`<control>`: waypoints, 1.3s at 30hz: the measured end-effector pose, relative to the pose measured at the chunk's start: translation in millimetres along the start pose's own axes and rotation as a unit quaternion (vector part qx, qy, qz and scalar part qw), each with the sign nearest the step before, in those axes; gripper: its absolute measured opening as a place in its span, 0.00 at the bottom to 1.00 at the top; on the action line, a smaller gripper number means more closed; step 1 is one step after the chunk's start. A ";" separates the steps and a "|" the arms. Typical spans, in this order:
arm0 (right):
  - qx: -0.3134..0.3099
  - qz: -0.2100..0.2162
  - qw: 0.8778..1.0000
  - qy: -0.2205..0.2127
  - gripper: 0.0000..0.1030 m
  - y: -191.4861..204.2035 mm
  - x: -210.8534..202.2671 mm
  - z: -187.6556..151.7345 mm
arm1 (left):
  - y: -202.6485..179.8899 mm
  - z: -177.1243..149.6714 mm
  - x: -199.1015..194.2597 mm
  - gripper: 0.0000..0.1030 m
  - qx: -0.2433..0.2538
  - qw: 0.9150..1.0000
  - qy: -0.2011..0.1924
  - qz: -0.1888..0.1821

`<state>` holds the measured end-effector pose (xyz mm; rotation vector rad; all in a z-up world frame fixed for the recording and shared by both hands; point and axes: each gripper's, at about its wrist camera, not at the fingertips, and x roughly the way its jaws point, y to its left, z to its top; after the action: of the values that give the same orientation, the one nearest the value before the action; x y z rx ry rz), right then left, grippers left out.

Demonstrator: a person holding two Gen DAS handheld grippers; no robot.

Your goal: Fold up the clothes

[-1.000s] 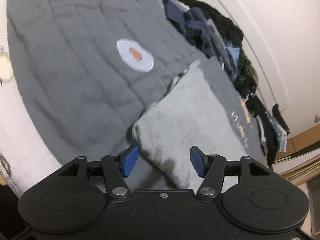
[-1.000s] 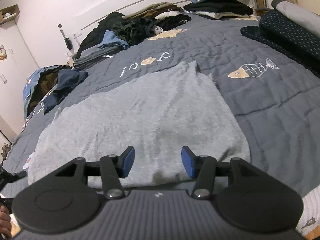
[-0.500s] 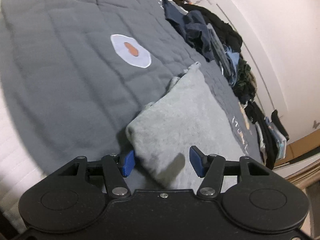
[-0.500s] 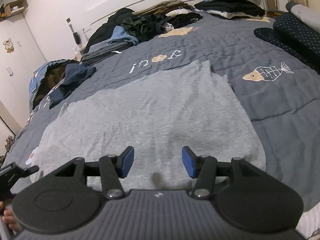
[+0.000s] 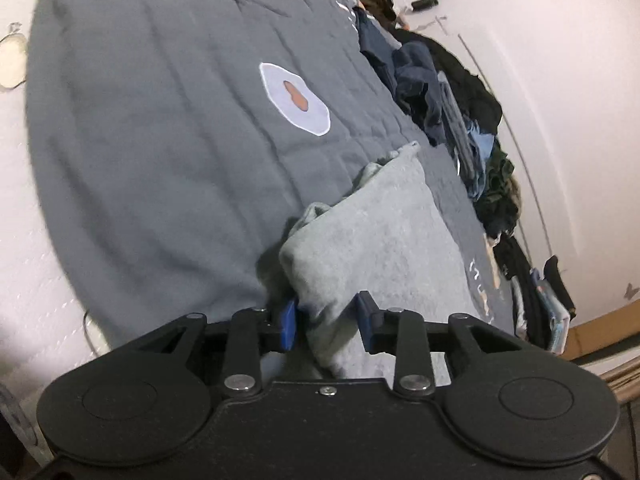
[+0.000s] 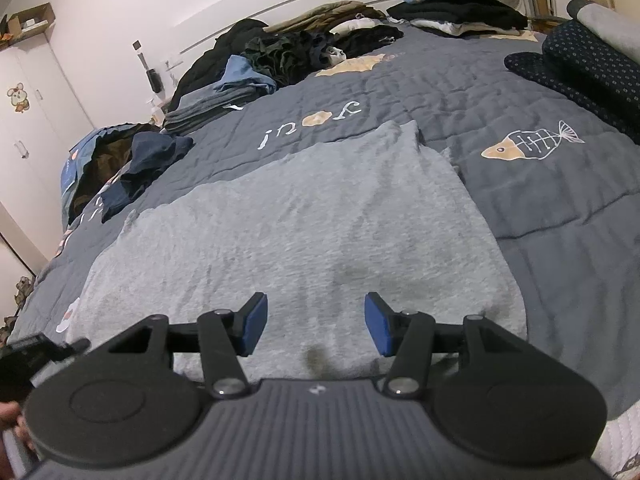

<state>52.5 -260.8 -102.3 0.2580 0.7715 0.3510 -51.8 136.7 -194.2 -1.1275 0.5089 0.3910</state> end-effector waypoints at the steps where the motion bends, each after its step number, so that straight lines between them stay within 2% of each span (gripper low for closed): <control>1: 0.000 0.000 1.000 0.000 0.51 0.0 -0.2 0.0 | -1.3 -1.5 -1.2 0.32 0.004 1.000 -0.003 0.002; 3: 0.000 -0.001 1.000 0.000 0.51 -0.1 -0.5 -0.1 | -4.5 1.2 2.4 0.46 0.005 1.000 -0.002 -0.011; 5: 0.000 -0.001 1.000 0.000 0.51 -0.1 -0.9 -0.2 | -4.1 5.6 8.2 0.46 -0.013 1.000 -0.005 -0.027; 6: 0.000 -0.001 1.000 0.000 0.51 -0.1 -1.1 -0.3 | -3.3 7.1 10.4 0.43 -0.020 0.999 -0.002 -0.039; 7: 0.000 -0.002 1.000 0.000 0.51 -0.1 -1.3 -0.3 | -4.8 7.9 10.1 0.35 -0.013 0.999 -0.004 -0.034; 8: 0.000 -0.002 1.000 0.000 0.51 -0.1 -1.4 -0.4 | -6.6 8.7 9.7 0.12 -0.006 1.000 -0.006 -0.029; 9: -0.001 -0.002 1.000 -0.001 0.51 -0.2 -1.6 -0.4 | -8.3 9.6 9.4 0.11 0.001 1.000 -0.008 -0.024; 13: 0.001 -0.003 1.000 -0.001 0.52 -1.0 -2.4 -0.6 | -20.5 13.7 -11.4 0.10 0.026 0.998 -0.040 -0.049; 15: 0.004 -0.004 1.000 0.000 0.52 -2.6 -2.6 -0.6 | -25.3 14.7 -12.4 0.10 0.042 0.997 -0.036 -0.046; 16: 0.004 -0.003 1.000 0.000 0.52 -2.4 -2.5 -0.6 | -21.4 12.9 -7.9 0.12 0.034 0.999 -0.029 -0.031; 17: 0.003 -0.002 1.000 0.001 0.52 -1.9 -2.4 -0.6 | -17.4 11.1 -3.3 0.16 0.025 0.999 -0.021 -0.015; 18: 0.003 0.000 1.000 0.001 0.52 -1.4 -2.2 -0.6 | -13.3 9.2 1.2 0.30 0.016 1.000 -0.014 0.001; 19: 0.001 0.001 1.000 0.001 0.52 -0.9 -1.8 -0.7 | -7.6 7.5 4.5 0.32 0.004 1.000 -0.010 0.012; 23: -0.001 0.002 1.000 0.005 0.52 -0.1 -0.9 -1.3 | -3.5 7.7 7.1 0.34 -0.007 1.000 -0.013 0.000; 25: 0.002 0.002 1.000 0.005 0.52 -1.1 -1.0 -0.5 | -4.4 9.8 8.6 0.29 -0.006 1.000 -0.021 -0.010; 27: 0.006 0.003 1.000 0.002 0.52 -2.4 -2.7 0.1 | -9.3 13.3 8.7 0.10 0.012 1.000 -0.024 -0.013; 30: 0.010 0.005 1.000 -0.003 0.52 -5.0 -6.2 1.8 | -30.0 13.2 1.3 0.09 0.063 0.997 -0.037 -0.025; 33: 0.017 0.006 1.000 -0.012 0.52 -9.5 -12.9 5.0 | -65.0 10.9 -5.0 0.09 0.137 0.988 -0.038 -0.052; 35: 0.023 0.006 1.000 -0.019 0.52 -12.9 -18.1 7.5 | -93.1 0.2 -8.9 0.08 0.192 0.978 -0.030 -0.078; 37: 0.029 0.003 0.999 -0.029 0.52 -19.1 -24.8 10.6 | -127.4 -14.3 -9.8 0.08 0.256 0.961 -0.020 -0.105; 39: 0.038 -0.002 0.999 -0.037 0.52 -27.9 -30.5 13.1 | -166.0 -42.2 -5.3 0.08 0.328 0.936 -0.008 -0.127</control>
<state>47.6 -299.7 -83.8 0.3399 0.7129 0.3063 25.5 34.0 -80.8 -0.5283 0.4249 -0.0093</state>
